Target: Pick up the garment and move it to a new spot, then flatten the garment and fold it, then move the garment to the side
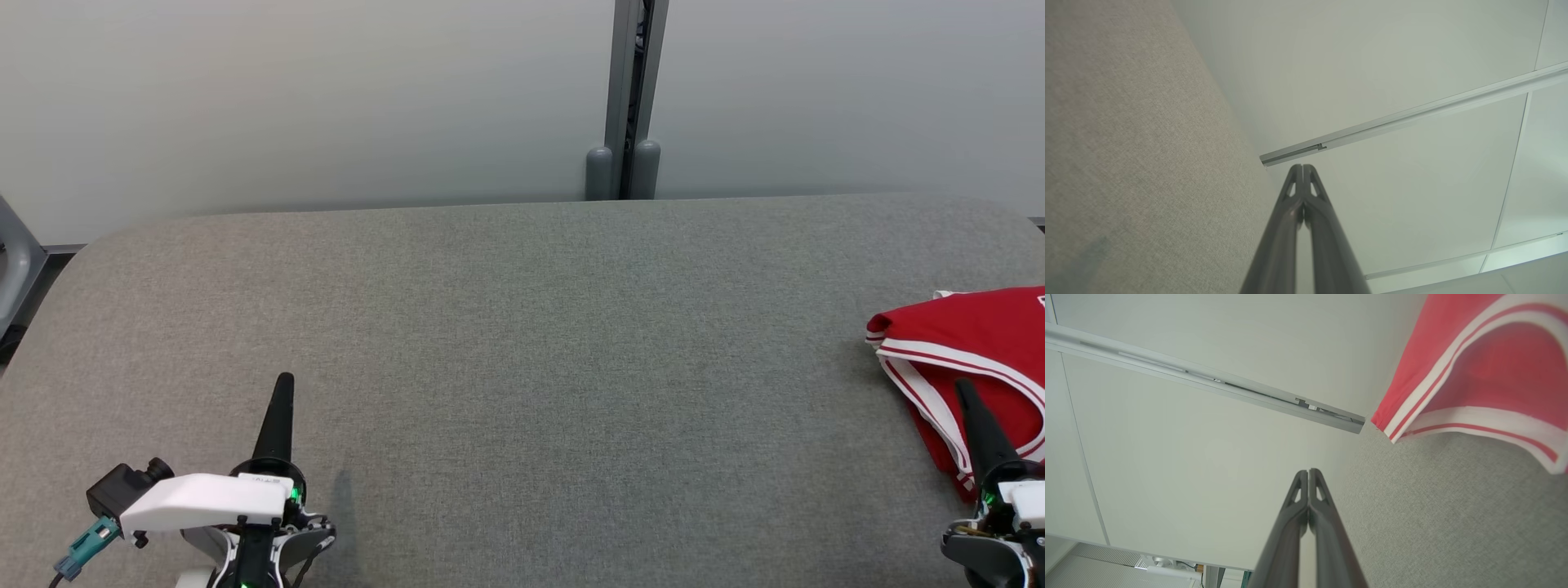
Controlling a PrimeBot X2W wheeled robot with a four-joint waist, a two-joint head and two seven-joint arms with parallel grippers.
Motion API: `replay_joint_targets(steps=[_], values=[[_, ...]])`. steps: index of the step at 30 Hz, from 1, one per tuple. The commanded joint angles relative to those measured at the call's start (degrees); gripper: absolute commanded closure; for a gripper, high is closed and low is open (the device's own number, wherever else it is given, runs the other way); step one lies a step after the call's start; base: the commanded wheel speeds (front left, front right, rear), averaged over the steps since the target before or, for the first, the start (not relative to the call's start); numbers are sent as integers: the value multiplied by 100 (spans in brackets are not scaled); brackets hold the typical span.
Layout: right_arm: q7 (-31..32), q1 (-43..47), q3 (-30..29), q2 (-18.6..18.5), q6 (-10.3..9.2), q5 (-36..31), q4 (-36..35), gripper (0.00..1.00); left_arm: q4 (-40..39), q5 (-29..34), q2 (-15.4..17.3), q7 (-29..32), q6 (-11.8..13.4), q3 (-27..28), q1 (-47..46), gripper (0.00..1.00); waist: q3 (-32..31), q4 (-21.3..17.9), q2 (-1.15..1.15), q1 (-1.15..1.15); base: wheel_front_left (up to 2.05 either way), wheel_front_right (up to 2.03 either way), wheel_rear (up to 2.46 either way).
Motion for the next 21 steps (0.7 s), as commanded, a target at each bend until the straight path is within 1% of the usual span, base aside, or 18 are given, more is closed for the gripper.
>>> replay_joint_targets(steps=[1, 21], values=[[47, -109, -51, -21, 0, 163, 28, 100, 7, -126, 4, 18, -67, 46, -208, 100, 3, -4, 0, 0, 0, 0, 0], [225, -346, -200, -6, 0, 971, 282, 100, 143, -824, -99, 149, -216, 156, -414, 100, 33, -46, 0, 0, 0, 0, 0]])
